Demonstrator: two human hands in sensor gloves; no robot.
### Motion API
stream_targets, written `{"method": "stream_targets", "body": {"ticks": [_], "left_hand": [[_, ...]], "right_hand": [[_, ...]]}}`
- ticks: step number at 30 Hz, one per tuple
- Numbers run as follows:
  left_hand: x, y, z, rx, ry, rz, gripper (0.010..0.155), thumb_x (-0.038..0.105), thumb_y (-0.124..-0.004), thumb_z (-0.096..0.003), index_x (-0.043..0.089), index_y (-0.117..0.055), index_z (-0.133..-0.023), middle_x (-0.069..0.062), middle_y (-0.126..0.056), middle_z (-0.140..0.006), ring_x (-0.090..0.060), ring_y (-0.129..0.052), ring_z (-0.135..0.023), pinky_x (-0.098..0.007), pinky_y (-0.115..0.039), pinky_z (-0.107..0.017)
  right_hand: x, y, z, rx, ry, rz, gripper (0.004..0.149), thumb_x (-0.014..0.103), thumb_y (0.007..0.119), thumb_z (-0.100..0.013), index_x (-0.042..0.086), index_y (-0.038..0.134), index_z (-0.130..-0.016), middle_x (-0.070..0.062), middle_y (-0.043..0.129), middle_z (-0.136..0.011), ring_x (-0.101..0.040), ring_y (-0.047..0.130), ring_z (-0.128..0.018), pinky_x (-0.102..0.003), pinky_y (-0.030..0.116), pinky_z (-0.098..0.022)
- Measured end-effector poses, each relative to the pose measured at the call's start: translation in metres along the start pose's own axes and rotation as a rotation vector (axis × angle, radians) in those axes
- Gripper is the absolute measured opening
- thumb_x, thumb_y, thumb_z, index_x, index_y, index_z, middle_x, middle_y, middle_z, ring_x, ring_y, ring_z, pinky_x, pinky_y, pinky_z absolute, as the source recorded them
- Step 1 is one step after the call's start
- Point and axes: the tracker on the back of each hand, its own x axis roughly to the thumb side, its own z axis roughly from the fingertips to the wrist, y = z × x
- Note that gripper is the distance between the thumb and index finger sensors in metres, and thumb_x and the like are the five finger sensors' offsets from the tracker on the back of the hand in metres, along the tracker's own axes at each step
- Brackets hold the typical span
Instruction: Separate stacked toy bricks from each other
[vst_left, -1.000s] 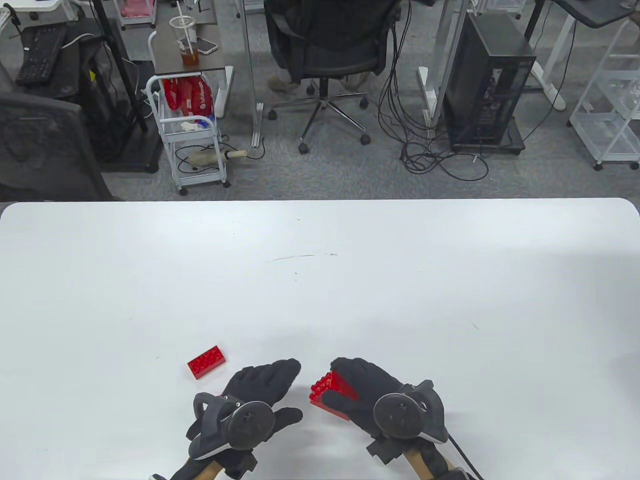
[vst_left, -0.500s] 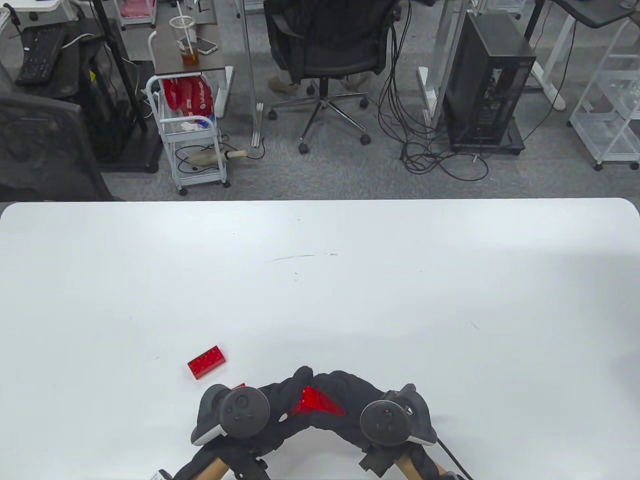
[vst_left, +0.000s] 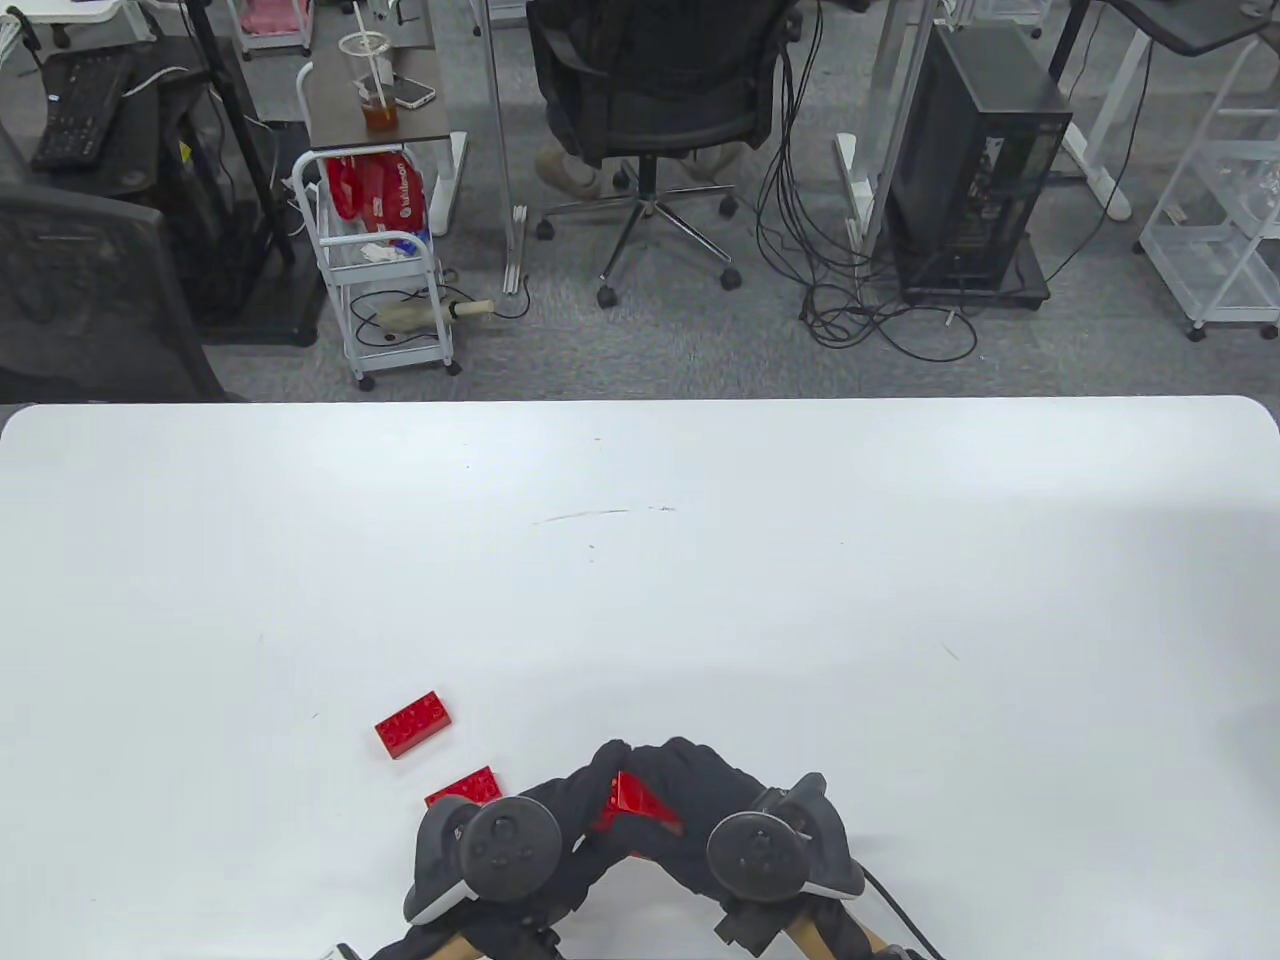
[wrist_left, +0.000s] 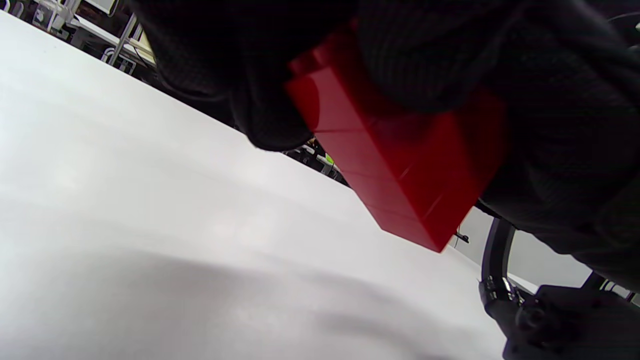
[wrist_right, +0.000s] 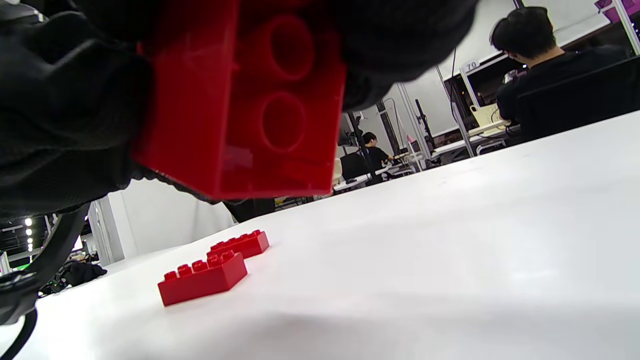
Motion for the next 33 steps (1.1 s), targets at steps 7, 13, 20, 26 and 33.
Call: {"method": "stream_targets", "body": {"ticks": [7,13,20,26,33], "left_hand": [[0.008,-0.003,0.004,0.045,-0.017,-0.053,0.082,0.045,-0.081,-0.0377,0.01,-0.061,-0.11,-0.002,-0.092,-0.097,-0.021,-0.106,-0.078,-0.04,-0.085,-0.066],[0.015,-0.006,0.009,0.119,-0.074,-0.135,0.082,0.048,-0.081,-0.0363,0.008,-0.067,-0.106,-0.003,-0.097,-0.091,-0.019,-0.11,-0.071,-0.038,-0.088,-0.063],[0.018,-0.005,0.013,0.147,-0.099,-0.166,0.081,0.052,-0.083,-0.0355,0.007,-0.074,-0.103,-0.002,-0.101,-0.086,-0.017,-0.113,-0.066,-0.036,-0.09,-0.06],[0.017,0.0,0.014,0.176,-0.118,-0.224,0.078,0.056,-0.083,-0.0367,0.012,-0.078,-0.1,-0.001,-0.103,-0.082,-0.015,-0.114,-0.063,-0.035,-0.091,-0.059],[0.012,0.01,0.008,0.138,-0.08,-0.244,0.076,0.06,-0.082,-0.0362,0.016,-0.082,-0.099,0.002,-0.105,-0.08,-0.014,-0.113,-0.061,-0.035,-0.09,-0.059]], "right_hand": [[0.0,-0.002,0.001,-0.032,-0.011,0.005,0.063,0.064,0.057,-0.054,0.018,0.067,-0.097,-0.01,0.079,-0.081,-0.025,0.092,-0.053,-0.027,0.088,-0.025],[0.001,-0.006,0.005,-0.061,-0.042,-0.005,0.063,0.064,0.06,-0.053,0.018,0.07,-0.094,-0.01,0.081,-0.077,-0.025,0.093,-0.05,-0.026,0.089,-0.02],[-0.001,-0.006,0.007,-0.07,-0.061,-0.042,0.063,0.064,0.061,-0.052,0.018,0.072,-0.092,-0.01,0.083,-0.076,-0.025,0.094,-0.048,-0.025,0.089,-0.017],[-0.006,-0.004,0.006,-0.075,-0.036,-0.075,0.063,0.064,0.061,-0.051,0.018,0.072,-0.092,-0.01,0.083,-0.075,-0.023,0.095,-0.047,-0.023,0.09,-0.016],[-0.009,0.0,0.003,-0.064,-0.009,-0.064,0.064,0.066,0.059,-0.051,0.019,0.072,-0.092,-0.009,0.084,-0.074,-0.021,0.095,-0.046,-0.022,0.09,-0.018]]}}
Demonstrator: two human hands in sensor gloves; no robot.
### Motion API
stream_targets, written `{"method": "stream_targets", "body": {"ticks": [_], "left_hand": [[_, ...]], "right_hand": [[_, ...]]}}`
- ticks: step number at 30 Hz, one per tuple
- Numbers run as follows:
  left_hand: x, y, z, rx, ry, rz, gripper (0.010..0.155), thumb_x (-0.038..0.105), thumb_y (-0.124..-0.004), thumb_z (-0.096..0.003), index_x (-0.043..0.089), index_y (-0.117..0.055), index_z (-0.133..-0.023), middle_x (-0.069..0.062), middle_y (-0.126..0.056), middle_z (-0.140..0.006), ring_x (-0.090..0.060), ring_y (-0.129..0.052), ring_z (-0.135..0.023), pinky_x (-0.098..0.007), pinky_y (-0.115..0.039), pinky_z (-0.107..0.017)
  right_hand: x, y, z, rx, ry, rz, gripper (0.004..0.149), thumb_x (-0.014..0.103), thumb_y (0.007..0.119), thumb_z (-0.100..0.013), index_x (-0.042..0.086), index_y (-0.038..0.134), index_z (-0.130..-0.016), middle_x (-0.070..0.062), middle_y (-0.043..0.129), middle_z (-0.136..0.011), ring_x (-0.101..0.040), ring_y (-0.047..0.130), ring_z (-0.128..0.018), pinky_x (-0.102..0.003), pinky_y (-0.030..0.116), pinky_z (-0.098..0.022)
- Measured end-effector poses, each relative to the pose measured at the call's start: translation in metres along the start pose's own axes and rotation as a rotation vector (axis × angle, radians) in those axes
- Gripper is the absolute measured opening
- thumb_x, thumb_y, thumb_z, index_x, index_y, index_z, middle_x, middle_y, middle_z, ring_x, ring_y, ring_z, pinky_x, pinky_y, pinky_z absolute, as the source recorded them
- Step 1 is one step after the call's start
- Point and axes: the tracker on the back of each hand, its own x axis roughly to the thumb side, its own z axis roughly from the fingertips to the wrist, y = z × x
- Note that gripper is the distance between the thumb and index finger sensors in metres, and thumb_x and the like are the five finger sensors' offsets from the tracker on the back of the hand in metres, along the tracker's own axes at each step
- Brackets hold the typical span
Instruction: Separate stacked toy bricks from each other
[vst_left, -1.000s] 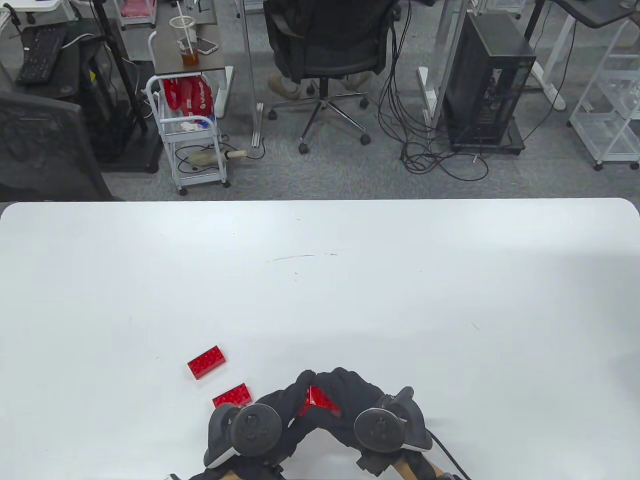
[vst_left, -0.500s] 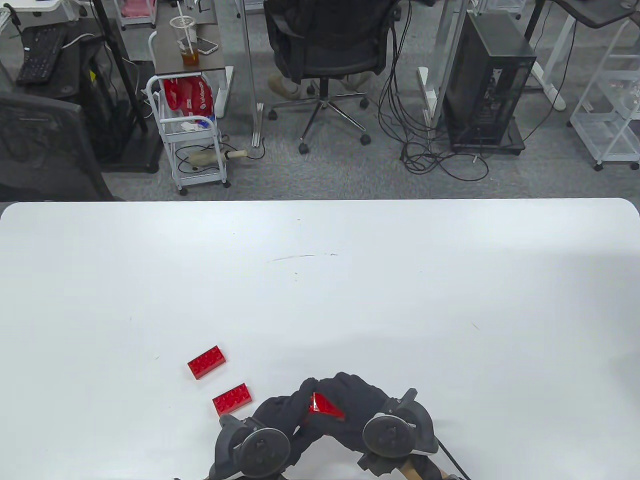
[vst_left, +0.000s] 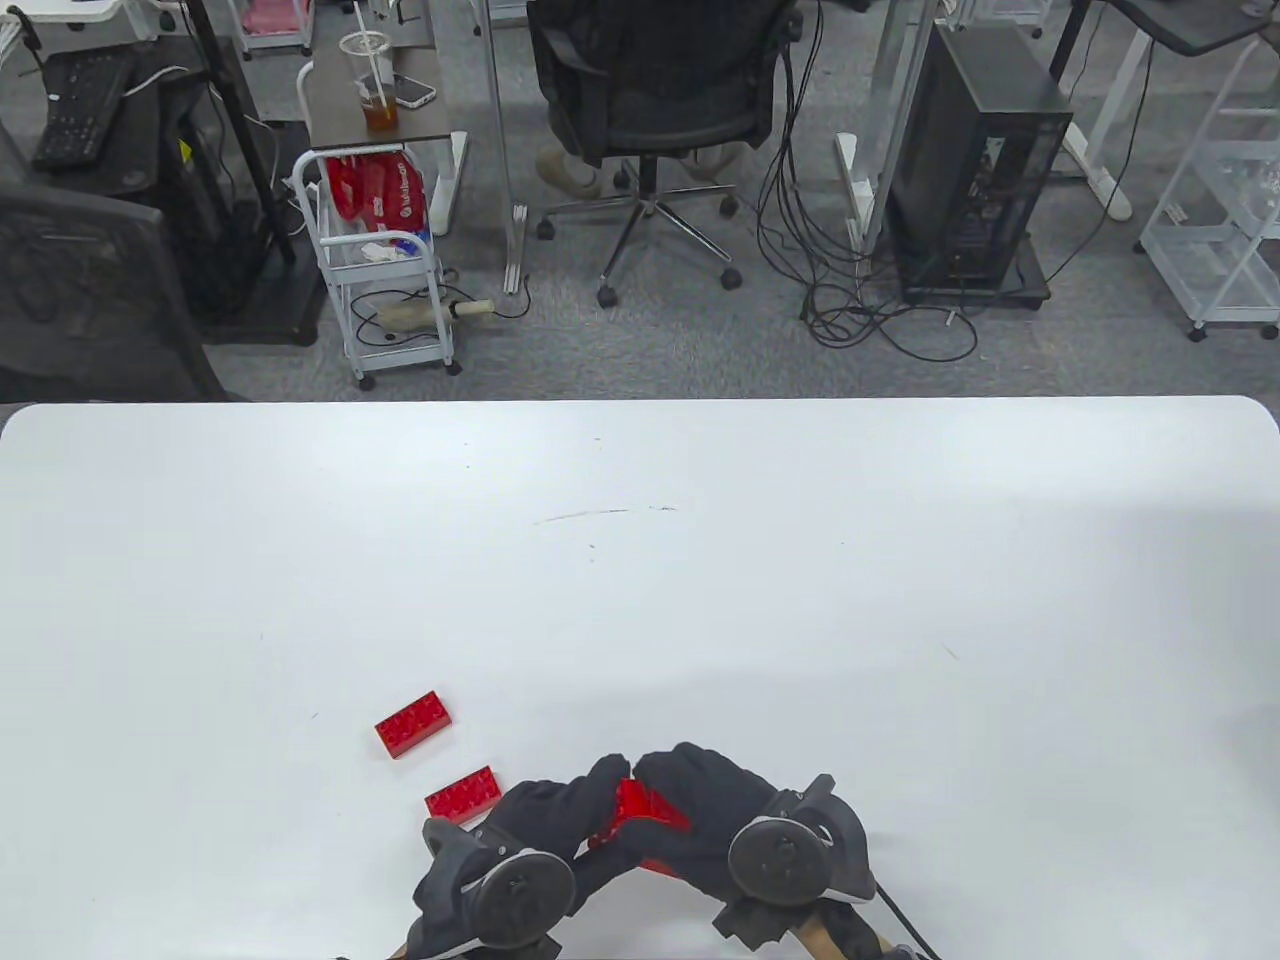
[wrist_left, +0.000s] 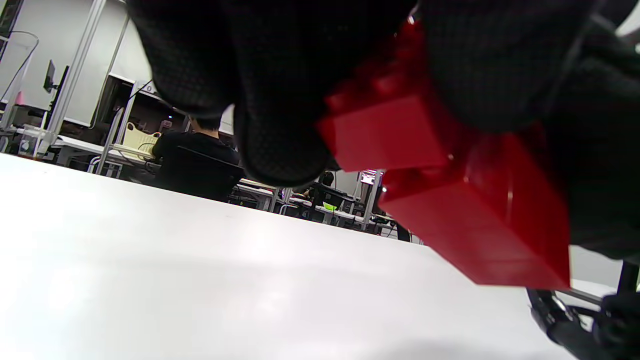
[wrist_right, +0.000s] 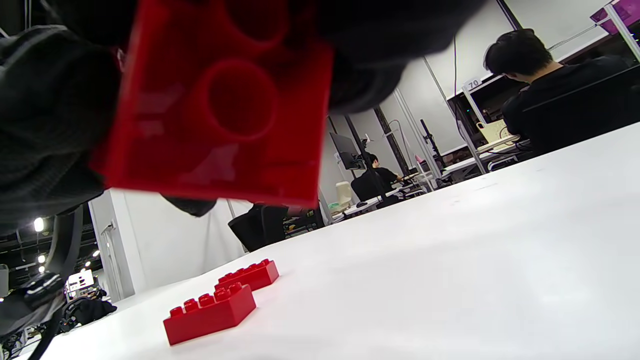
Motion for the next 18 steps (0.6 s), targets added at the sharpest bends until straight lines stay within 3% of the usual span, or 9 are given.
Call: {"method": "stream_targets", "body": {"ticks": [6,11,15,18], "left_hand": [[-0.015,-0.001,-0.01,-0.056,0.073,-0.021,0.073,0.06,-0.08,-0.0374,0.022,-0.082,-0.1,0.003,-0.103,-0.085,-0.017,-0.11,-0.066,-0.039,-0.086,-0.062],[-0.031,-0.004,-0.038,-0.26,0.196,-0.04,0.071,0.059,-0.079,-0.0408,0.029,-0.076,-0.105,0.002,-0.095,-0.095,-0.023,-0.1,-0.08,-0.046,-0.078,-0.068],[-0.046,-0.011,-0.068,-0.412,0.305,-0.171,0.071,0.055,-0.08,-0.0433,0.031,-0.069,-0.109,-0.001,-0.086,-0.104,-0.027,-0.092,-0.089,-0.049,-0.073,-0.072],[-0.057,-0.019,-0.084,-0.468,0.363,-0.205,0.07,0.049,-0.082,-0.0449,0.033,-0.065,-0.111,-0.002,-0.081,-0.109,-0.029,-0.087,-0.095,-0.05,-0.07,-0.075]], "right_hand": [[-0.008,0.001,-0.002,-0.004,0.024,0.027,0.06,0.067,0.062,-0.052,0.021,0.074,-0.089,-0.007,0.086,-0.071,-0.02,0.096,-0.043,-0.023,0.09,-0.016],[-0.012,-0.002,-0.002,-0.014,0.021,0.032,0.059,0.067,0.063,-0.052,0.022,0.075,-0.088,-0.007,0.086,-0.071,-0.02,0.096,-0.043,-0.024,0.089,-0.016],[-0.015,-0.002,-0.002,-0.009,0.028,0.024,0.059,0.067,0.063,-0.052,0.022,0.075,-0.088,-0.007,0.086,-0.071,-0.02,0.096,-0.043,-0.024,0.089,-0.017],[-0.019,-0.002,-0.004,-0.007,0.043,0.013,0.059,0.068,0.063,-0.051,0.022,0.075,-0.088,-0.006,0.086,-0.071,-0.02,0.096,-0.043,-0.025,0.089,-0.017]]}}
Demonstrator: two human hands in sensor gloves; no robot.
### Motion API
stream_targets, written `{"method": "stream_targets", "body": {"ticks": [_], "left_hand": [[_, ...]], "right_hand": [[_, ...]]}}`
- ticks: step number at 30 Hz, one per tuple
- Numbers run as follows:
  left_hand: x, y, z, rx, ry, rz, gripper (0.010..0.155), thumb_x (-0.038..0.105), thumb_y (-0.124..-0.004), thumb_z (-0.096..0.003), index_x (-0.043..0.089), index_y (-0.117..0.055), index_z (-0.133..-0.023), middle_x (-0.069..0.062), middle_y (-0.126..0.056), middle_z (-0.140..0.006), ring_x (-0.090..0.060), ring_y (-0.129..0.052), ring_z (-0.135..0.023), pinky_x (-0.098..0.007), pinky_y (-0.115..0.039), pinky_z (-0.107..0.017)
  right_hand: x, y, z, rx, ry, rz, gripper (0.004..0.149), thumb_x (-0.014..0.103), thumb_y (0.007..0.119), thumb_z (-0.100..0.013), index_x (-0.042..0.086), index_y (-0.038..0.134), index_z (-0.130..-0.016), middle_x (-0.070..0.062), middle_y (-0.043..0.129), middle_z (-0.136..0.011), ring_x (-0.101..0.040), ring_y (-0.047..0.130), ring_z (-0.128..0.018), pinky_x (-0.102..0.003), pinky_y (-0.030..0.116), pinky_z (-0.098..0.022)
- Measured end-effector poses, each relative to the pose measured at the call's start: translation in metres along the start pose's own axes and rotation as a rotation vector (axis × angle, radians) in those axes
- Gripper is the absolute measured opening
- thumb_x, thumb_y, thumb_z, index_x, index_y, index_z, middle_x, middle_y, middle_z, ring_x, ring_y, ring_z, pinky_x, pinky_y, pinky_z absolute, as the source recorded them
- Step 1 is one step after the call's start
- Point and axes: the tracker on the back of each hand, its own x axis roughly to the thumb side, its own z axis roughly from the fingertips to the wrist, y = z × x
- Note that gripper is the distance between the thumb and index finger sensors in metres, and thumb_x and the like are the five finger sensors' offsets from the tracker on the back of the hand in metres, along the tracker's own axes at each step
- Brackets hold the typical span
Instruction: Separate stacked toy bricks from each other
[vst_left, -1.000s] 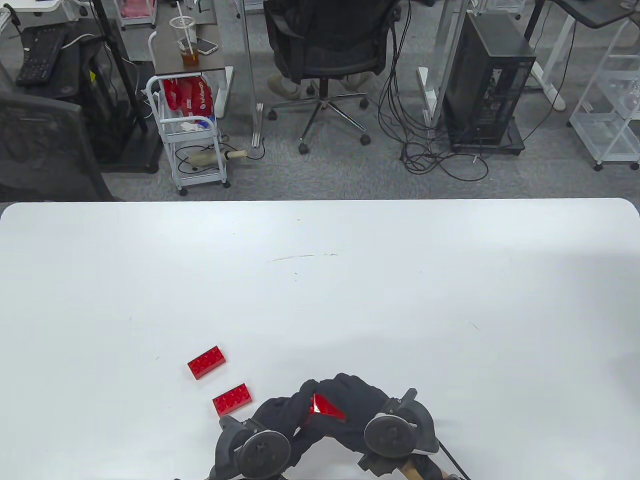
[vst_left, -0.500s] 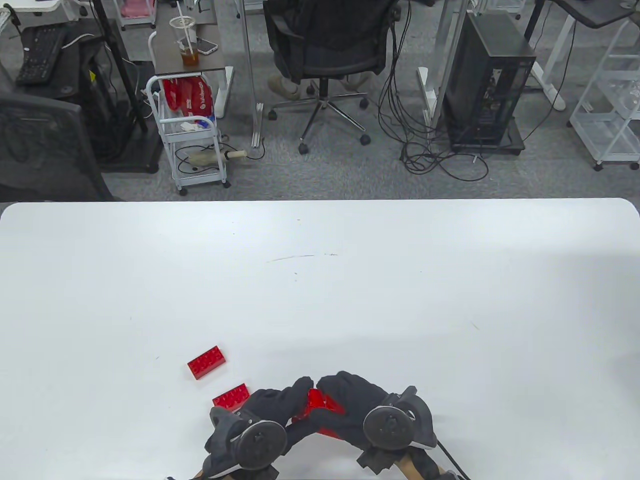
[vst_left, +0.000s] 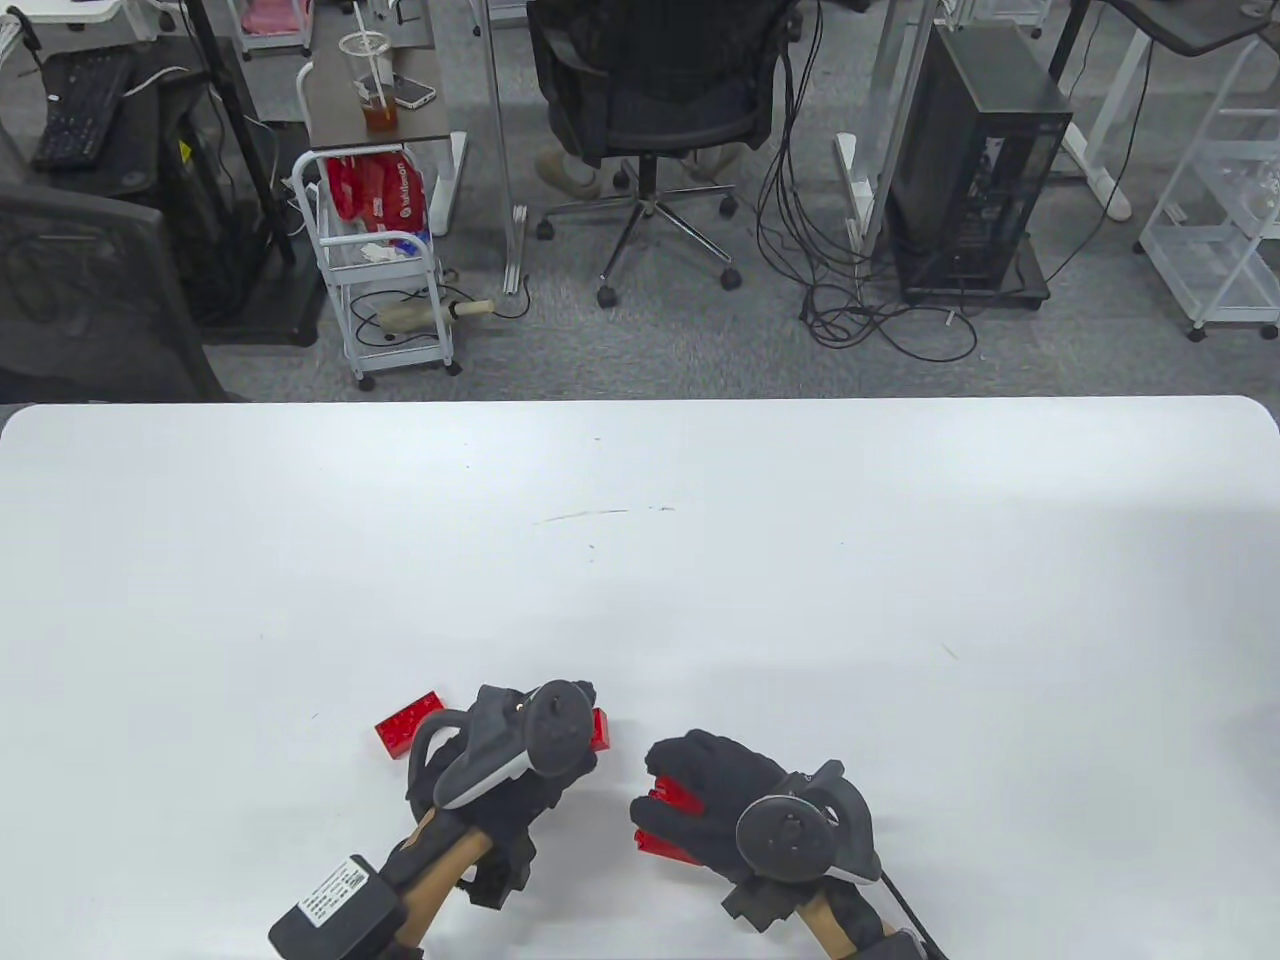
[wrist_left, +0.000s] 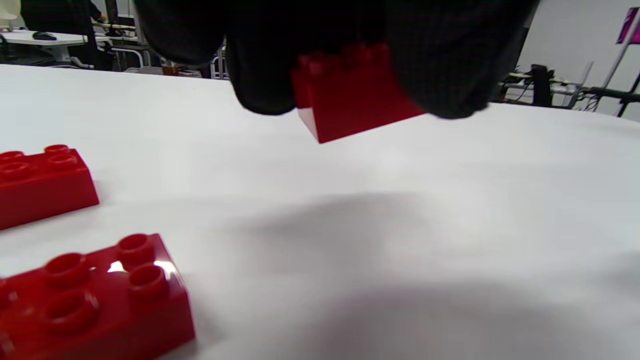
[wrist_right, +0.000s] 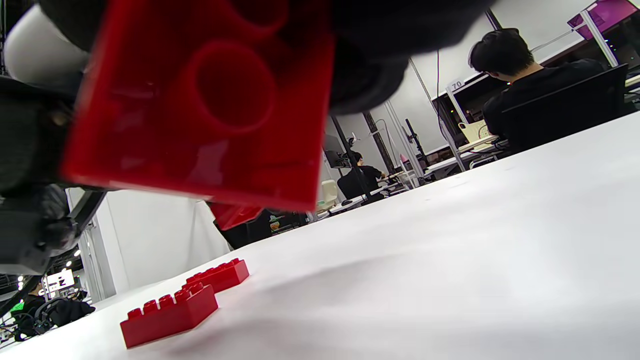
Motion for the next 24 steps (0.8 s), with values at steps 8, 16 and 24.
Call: {"method": "stream_targets", "body": {"ticks": [8,16,24], "left_hand": [[-0.016,-0.002,-0.046,-0.074,0.172,-0.026,0.069,0.048,-0.085,-0.0441,0.035,-0.067,-0.11,-0.001,-0.08,-0.11,-0.029,-0.086,-0.096,-0.05,-0.069,-0.075],[-0.027,-0.003,-0.08,-0.122,0.297,-0.05,0.069,0.05,-0.085,-0.0434,0.035,-0.069,-0.109,-0.002,-0.079,-0.11,-0.028,-0.088,-0.095,-0.049,-0.07,-0.075],[-0.03,-0.009,-0.099,-0.154,0.365,-0.104,0.069,0.051,-0.085,-0.0428,0.035,-0.07,-0.108,-0.003,-0.079,-0.111,-0.027,-0.089,-0.093,-0.048,-0.071,-0.075]], "right_hand": [[-0.01,-0.002,-0.001,-0.006,0.026,-0.011,0.059,0.067,0.063,-0.051,0.022,0.075,-0.088,-0.007,0.087,-0.071,-0.021,0.096,-0.043,-0.025,0.089,-0.017],[-0.015,-0.006,-0.002,-0.015,0.043,-0.011,0.059,0.067,0.063,-0.051,0.022,0.075,-0.088,-0.007,0.087,-0.071,-0.021,0.096,-0.042,-0.025,0.089,-0.017],[-0.021,-0.007,-0.003,-0.01,0.054,-0.02,0.059,0.067,0.064,-0.051,0.022,0.076,-0.088,-0.007,0.087,-0.07,-0.021,0.096,-0.042,-0.025,0.089,-0.017]]}}
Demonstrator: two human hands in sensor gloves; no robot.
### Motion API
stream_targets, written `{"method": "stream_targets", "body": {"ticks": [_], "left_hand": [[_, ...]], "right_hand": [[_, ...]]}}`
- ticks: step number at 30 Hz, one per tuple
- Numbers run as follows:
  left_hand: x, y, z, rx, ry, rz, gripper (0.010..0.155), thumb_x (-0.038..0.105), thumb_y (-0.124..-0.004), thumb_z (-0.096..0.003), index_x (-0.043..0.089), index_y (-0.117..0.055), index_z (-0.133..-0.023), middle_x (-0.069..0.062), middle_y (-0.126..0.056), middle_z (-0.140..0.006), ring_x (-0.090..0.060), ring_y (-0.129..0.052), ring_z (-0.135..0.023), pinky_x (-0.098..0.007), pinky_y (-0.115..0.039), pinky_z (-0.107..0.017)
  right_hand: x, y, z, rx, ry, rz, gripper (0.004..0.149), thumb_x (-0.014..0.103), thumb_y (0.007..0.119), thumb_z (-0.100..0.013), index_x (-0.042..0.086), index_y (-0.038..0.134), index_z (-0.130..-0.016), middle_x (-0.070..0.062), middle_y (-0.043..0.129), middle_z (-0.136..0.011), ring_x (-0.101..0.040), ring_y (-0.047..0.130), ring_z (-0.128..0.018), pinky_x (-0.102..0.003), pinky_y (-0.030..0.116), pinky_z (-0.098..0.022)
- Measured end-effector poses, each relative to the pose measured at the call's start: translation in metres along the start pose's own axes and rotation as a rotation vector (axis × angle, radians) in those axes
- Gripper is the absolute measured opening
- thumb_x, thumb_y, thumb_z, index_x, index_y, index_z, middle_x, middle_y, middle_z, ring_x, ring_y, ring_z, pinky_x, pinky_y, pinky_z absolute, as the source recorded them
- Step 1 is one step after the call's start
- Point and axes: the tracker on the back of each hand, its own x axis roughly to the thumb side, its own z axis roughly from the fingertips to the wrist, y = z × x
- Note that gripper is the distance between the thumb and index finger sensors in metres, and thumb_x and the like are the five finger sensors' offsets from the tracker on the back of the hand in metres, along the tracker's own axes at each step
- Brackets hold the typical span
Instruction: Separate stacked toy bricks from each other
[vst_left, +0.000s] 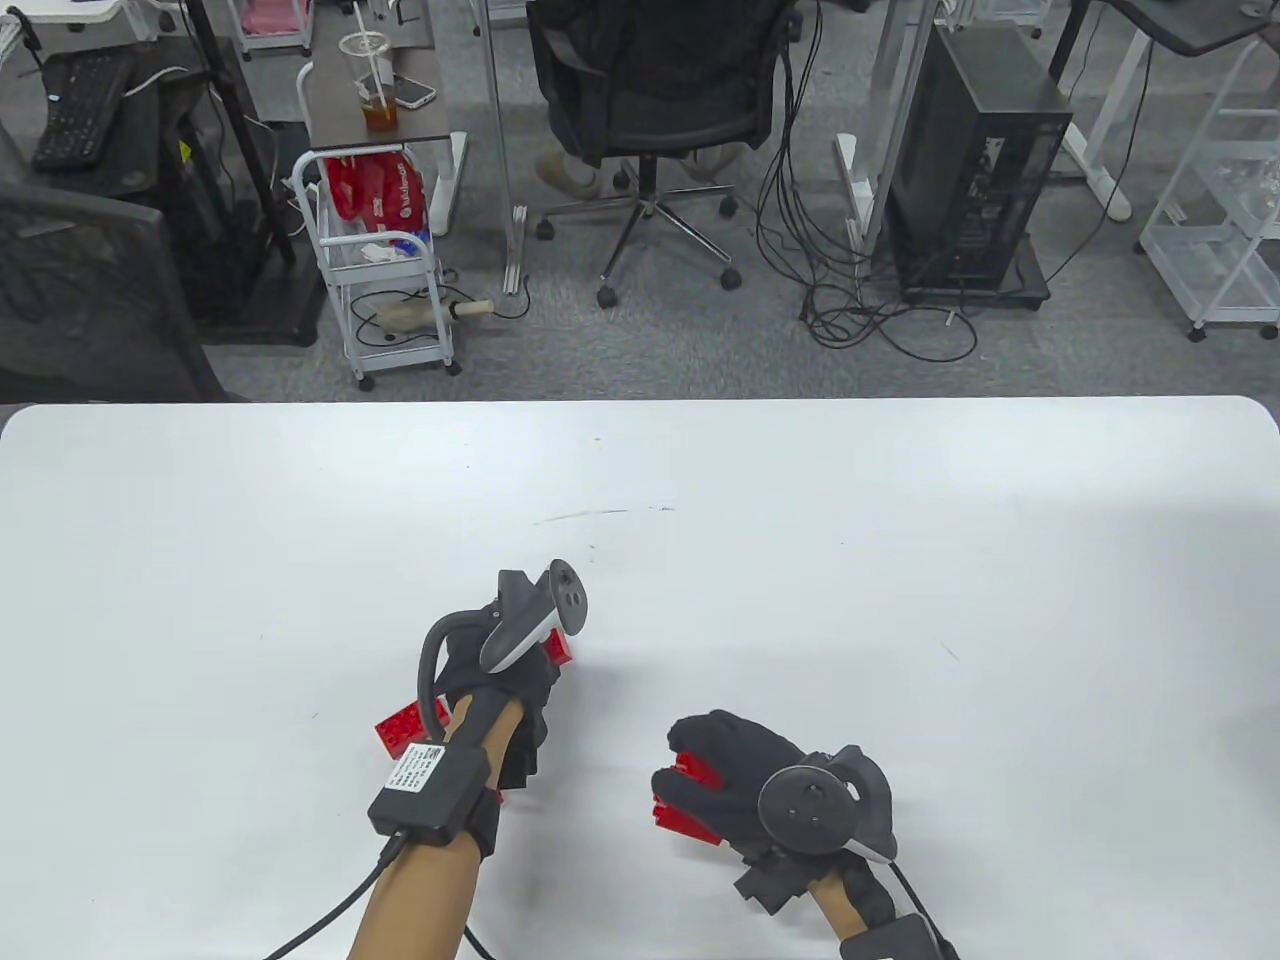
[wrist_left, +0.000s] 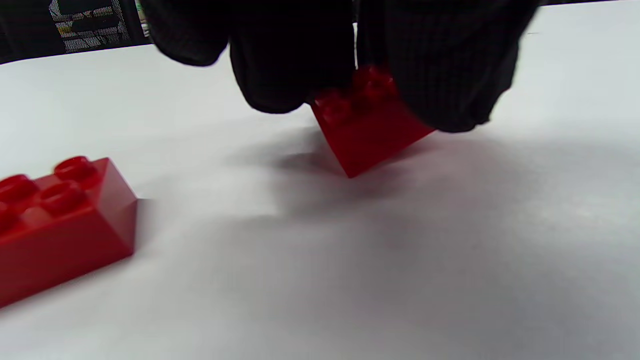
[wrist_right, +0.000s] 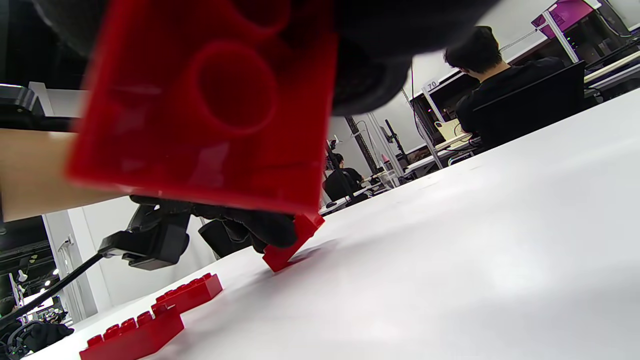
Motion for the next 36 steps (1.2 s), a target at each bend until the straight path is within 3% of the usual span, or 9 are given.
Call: {"method": "stream_targets", "body": {"ticks": [11,13,15,18,23,28,33,36], "left_hand": [[0.006,-0.009,-0.003,0.009,0.004,-0.077,0.068,0.052,-0.086,-0.0407,0.035,-0.074,-0.105,0.0,-0.082,-0.108,-0.025,-0.092,-0.091,-0.047,-0.071,-0.075],[0.005,-0.008,-0.002,-0.006,0.007,-0.075,0.071,0.054,-0.085,-0.041,0.036,-0.07,-0.108,0.0,-0.078,-0.111,-0.027,-0.088,-0.096,-0.049,-0.069,-0.076],[0.004,-0.005,0.002,0.023,0.005,-0.063,0.08,0.055,-0.086,-0.0396,0.035,-0.06,-0.113,0.0,-0.074,-0.114,-0.028,-0.084,-0.099,-0.051,-0.067,-0.077],[0.001,0.003,0.016,0.079,-0.019,-0.051,0.083,0.056,-0.085,-0.0394,0.034,-0.057,-0.114,-0.001,-0.072,-0.115,-0.028,-0.083,-0.1,-0.051,-0.066,-0.078],[-0.003,0.016,0.067,0.207,-0.163,0.028,0.081,0.057,-0.084,-0.0396,0.033,-0.059,-0.113,-0.001,-0.073,-0.114,-0.028,-0.083,-0.099,-0.051,-0.067,-0.077],[0.0,0.015,0.131,0.301,-0.407,0.181,0.081,0.058,-0.083,-0.0397,0.031,-0.061,-0.113,-0.001,-0.076,-0.112,-0.026,-0.087,-0.097,-0.05,-0.069,-0.075],[0.016,-0.001,0.172,0.326,-0.555,0.256,0.085,0.059,-0.082,-0.04,0.028,-0.056,-0.115,-0.002,-0.073,-0.115,-0.027,-0.086,-0.099,-0.05,-0.069,-0.076],[0.026,-0.01,0.182,0.356,-0.574,0.228,0.088,0.059,-0.081,-0.0404,0.024,-0.053,-0.116,-0.004,-0.071,-0.116,-0.027,-0.086,-0.099,-0.049,-0.069,-0.077]], "right_hand": [[-0.001,0.0,-0.001,0.011,0.003,0.001,0.059,0.067,0.063,-0.051,0.022,0.076,-0.088,-0.007,0.087,-0.071,-0.021,0.096,-0.042,-0.025,0.089,-0.018],[-0.001,0.0,-0.001,0.016,0.003,0.004,0.06,0.067,0.063,-0.051,0.022,0.075,-0.088,-0.007,0.087,-0.071,-0.021,0.096,-0.043,-0.025,0.089,-0.018],[-0.001,0.0,0.0,0.02,0.003,0.005,0.06,0.067,0.062,-0.051,0.022,0.075,-0.089,-0.007,0.087,-0.071,-0.021,0.096,-0.043,-0.025,0.089,-0.018],[-0.002,-0.001,0.0,0.03,0.008,0.01,0.06,0.067,0.061,-0.051,0.022,0.075,-0.09,-0.007,0.087,-0.072,-0.021,0.097,-0.044,-0.025,0.09,-0.019],[-0.009,-0.005,0.0,0.015,0.03,-0.017,0.061,0.066,0.06,-0.052,0.022,0.074,-0.092,-0.007,0.088,-0.075,-0.021,0.1,-0.047,-0.023,0.094,-0.02],[-0.013,-0.004,0.0,0.011,0.052,-0.041,0.063,0.064,0.059,-0.051,0.021,0.071,-0.095,-0.007,0.087,-0.081,-0.022,0.101,-0.054,-0.025,0.097,-0.026],[-0.012,-0.004,-0.001,0.029,0.044,-0.055,0.063,0.062,0.061,-0.051,0.021,0.066,-0.099,-0.007,0.083,-0.09,-0.025,0.099,-0.067,-0.032,0.097,-0.04],[-0.009,-0.004,0.0,0.043,0.031,-0.089,0.064,0.062,0.062,-0.051,0.021,0.065,-0.1,-0.007,0.081,-0.092,-0.025,0.099,-0.07,-0.034,0.097,-0.045]]}}
